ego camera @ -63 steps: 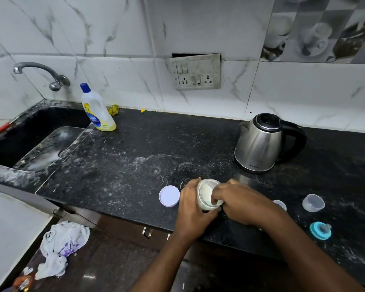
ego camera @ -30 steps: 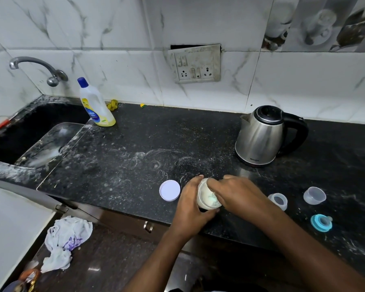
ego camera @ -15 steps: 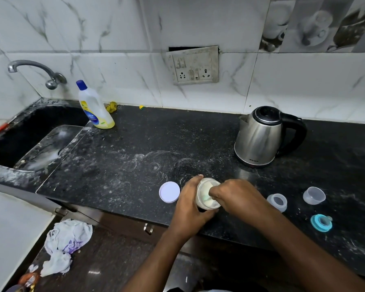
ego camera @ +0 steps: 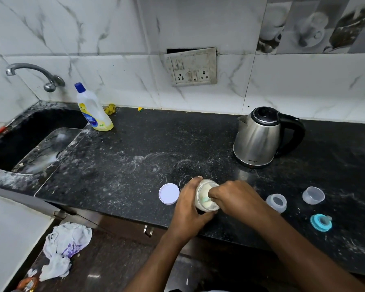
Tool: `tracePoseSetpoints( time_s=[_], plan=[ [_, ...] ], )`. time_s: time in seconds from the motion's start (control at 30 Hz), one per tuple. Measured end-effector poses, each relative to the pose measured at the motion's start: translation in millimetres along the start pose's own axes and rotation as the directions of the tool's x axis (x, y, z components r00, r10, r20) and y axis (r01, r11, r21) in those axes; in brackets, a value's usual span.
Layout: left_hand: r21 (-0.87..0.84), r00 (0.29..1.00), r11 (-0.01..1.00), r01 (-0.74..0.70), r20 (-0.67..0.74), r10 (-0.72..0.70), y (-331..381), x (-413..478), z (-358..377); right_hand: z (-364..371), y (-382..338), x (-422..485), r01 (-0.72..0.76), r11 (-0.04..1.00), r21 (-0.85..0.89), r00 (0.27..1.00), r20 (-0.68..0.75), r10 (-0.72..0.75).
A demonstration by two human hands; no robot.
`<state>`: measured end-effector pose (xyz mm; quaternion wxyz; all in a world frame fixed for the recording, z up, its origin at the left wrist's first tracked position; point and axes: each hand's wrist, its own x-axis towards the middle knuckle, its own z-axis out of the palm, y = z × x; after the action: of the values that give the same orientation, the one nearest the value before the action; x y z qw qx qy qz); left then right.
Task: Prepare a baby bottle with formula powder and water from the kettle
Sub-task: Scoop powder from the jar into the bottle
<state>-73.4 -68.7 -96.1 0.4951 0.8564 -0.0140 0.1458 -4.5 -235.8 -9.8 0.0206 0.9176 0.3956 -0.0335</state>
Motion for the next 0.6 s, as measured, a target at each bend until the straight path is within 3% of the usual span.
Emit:
tracePoseSetpoints(
  time_s=[0.27,0.47,0.6],
  plan=[
    [-0.026,1.000,1.000,0.011,0.001,-0.011,-2.4,-4.6,1.5,-4.2,-0.7,-0.6,-0.014,0.999,0.038,1.000,-0.004,0.014],
    [-0.034,1.000,0.999,0.005,0.001,-0.005,-1.2,-2.9,1.0,-2.3,-4.3,1.1,-0.027,0.999,0.039,0.996,0.081,0.024],
    [-0.035,0.999,0.999,0.036,0.014,-0.035,-5.0,-4.4,2.1,-0.1,-3.2,0.4,-0.062,0.985,0.160,0.997,0.061,0.052]
  ],
)
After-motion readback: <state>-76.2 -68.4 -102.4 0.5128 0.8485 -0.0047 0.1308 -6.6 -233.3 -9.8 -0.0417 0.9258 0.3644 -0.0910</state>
